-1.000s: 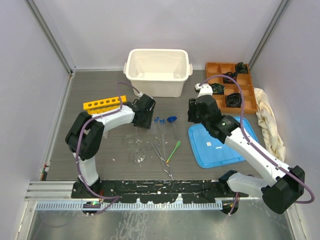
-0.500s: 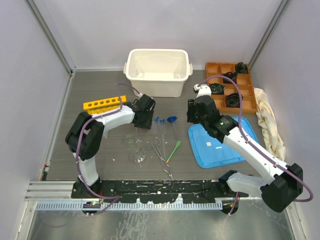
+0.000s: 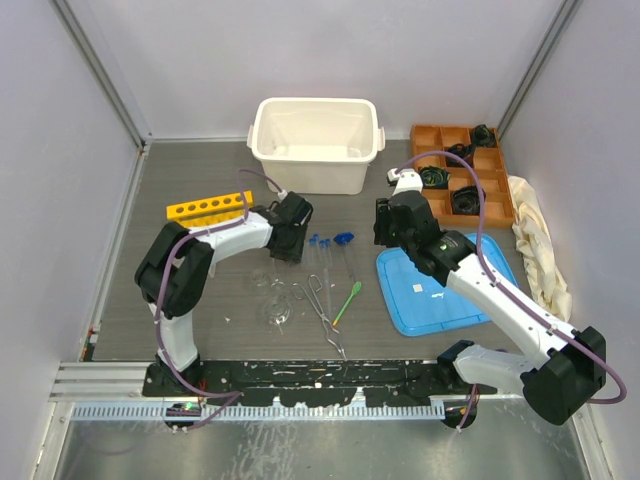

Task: Organize the chemistry lab equipment
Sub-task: Pick up the test tube at the center of the board.

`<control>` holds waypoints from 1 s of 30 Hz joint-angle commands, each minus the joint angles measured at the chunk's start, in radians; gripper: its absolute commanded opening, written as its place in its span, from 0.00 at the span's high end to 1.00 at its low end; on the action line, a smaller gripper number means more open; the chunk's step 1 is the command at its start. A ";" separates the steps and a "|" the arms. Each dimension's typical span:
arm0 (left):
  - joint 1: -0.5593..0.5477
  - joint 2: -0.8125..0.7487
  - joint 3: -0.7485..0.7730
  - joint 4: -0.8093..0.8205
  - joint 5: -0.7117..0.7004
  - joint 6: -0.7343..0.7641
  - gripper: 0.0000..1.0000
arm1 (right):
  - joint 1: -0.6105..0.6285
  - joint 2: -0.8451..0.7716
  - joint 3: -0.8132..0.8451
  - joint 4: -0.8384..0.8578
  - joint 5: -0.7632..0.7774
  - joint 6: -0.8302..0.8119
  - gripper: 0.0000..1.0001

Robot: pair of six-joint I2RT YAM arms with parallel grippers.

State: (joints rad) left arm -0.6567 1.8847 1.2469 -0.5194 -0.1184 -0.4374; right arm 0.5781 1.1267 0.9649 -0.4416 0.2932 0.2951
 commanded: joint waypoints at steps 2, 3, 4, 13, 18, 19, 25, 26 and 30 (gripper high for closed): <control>-0.010 -0.009 0.002 -0.029 0.008 -0.009 0.64 | -0.006 0.000 -0.004 0.052 0.004 0.013 0.57; -0.010 -0.012 0.000 -0.031 0.008 -0.009 0.65 | -0.006 0.001 -0.005 0.054 0.000 0.014 0.57; -0.010 -0.016 -0.004 -0.030 0.009 -0.008 0.66 | -0.006 0.002 -0.004 0.056 -0.003 0.016 0.57; -0.013 -0.066 -0.040 -0.040 0.015 0.006 0.95 | -0.006 0.013 0.004 0.065 -0.064 0.037 0.57; -0.013 -0.168 -0.107 -0.008 0.008 0.058 1.00 | -0.006 0.031 0.026 0.069 -0.170 0.052 0.57; -0.014 -0.200 -0.126 0.002 0.012 0.070 1.00 | -0.006 0.036 0.032 0.070 -0.191 0.056 0.56; -0.017 -0.441 -0.240 0.085 0.060 0.118 1.00 | -0.007 0.070 0.076 0.093 -0.359 0.084 0.56; -0.021 -0.484 -0.257 0.102 0.066 0.123 1.00 | -0.006 0.078 0.083 0.101 -0.391 0.090 0.56; -0.044 -0.651 -0.298 0.151 0.076 0.152 1.00 | -0.006 0.116 0.109 0.149 -0.552 0.119 0.57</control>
State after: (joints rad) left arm -0.6750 1.3716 0.9710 -0.4789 -0.0723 -0.3378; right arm 0.5739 1.2198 1.0023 -0.3965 -0.0574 0.3717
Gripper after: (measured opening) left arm 0.048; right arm 0.436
